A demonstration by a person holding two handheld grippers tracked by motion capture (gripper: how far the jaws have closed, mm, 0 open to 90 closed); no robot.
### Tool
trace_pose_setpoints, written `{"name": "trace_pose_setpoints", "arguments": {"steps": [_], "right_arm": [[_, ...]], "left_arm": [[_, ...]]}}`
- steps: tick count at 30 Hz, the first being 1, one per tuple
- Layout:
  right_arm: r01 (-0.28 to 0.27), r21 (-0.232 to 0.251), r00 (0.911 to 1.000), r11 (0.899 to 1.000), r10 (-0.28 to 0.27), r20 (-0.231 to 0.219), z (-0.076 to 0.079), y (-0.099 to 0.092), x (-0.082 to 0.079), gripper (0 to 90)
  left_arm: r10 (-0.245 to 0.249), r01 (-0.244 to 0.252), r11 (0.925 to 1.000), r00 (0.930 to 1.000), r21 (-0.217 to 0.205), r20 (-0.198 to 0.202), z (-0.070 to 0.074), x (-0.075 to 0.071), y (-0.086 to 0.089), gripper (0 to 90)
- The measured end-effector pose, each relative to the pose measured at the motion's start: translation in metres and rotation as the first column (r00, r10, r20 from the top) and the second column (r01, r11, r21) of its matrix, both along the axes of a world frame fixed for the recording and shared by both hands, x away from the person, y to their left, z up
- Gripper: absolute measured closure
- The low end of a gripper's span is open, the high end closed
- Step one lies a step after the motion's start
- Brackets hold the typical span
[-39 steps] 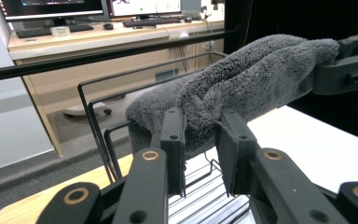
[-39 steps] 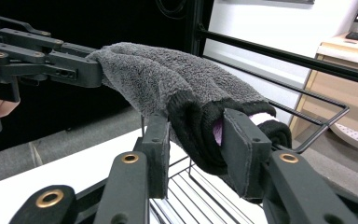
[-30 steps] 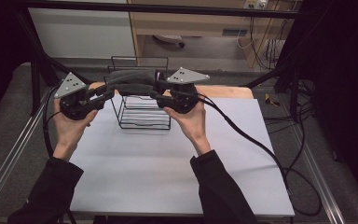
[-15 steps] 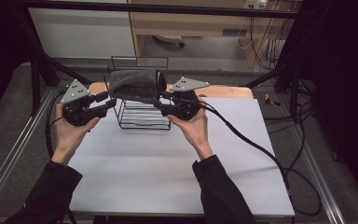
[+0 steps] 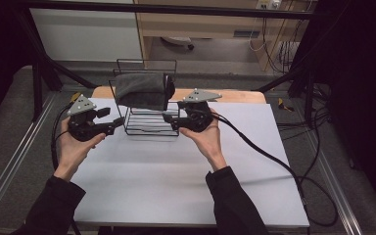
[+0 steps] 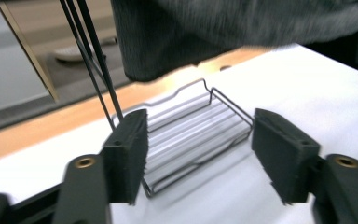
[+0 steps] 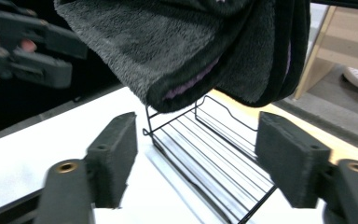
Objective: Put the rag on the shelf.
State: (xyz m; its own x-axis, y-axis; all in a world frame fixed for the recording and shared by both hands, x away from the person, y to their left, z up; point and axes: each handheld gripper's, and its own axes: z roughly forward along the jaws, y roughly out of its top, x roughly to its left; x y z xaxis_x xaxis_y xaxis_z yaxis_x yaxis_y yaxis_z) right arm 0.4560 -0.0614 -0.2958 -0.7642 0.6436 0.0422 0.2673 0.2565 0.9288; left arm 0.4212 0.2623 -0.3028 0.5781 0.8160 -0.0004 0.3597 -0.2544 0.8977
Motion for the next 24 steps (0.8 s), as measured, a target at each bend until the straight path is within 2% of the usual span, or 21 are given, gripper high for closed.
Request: {"name": "trace_pose_setpoints", "arguments": {"steps": [2,5,7,15,18,24], "right_arm": [[-0.006,0.009,0.9999,1.000,0.006,-0.010,-0.002,-0.003,-0.002,23.2],[-0.006,-0.008,0.9997,1.000,0.006,-0.022,-0.002,-0.010,-0.005,15.8],[-0.006,0.001,0.9993,1.000,0.006,-0.036,-0.004,-0.016,-0.007,13.9],[0.006,-0.006,0.9952,1.000,-0.006,-0.098,-0.013,-0.051,-0.018,4.5],[0.024,-0.010,0.9948,1.000,-0.025,-0.099,-0.020,-0.067,-0.026,2.5],[0.046,0.001,0.9893,0.999,-0.045,-0.139,-0.044,-0.103,-0.040,0.9]], "left_arm": [[0.001,-0.001,0.9999,0.9998,0.010,-0.020,-0.006,-0.001,0.001,29.8],[0.003,-0.002,0.9999,0.9988,0.012,-0.049,-0.013,-0.002,0.002,24.4],[0.000,0.001,0.9999,0.9980,0.013,-0.064,-0.017,-0.003,0.003,21.5],[-0.020,0.020,0.9998,0.9967,0.002,-0.079,-0.036,-0.015,0.008,13.9],[-0.019,0.020,0.9998,0.9962,0.005,-0.085,-0.047,-0.020,0.009,11.7],[-0.027,0.027,0.9996,0.9936,0.001,-0.110,-0.071,-0.030,0.011,10.3]]}}
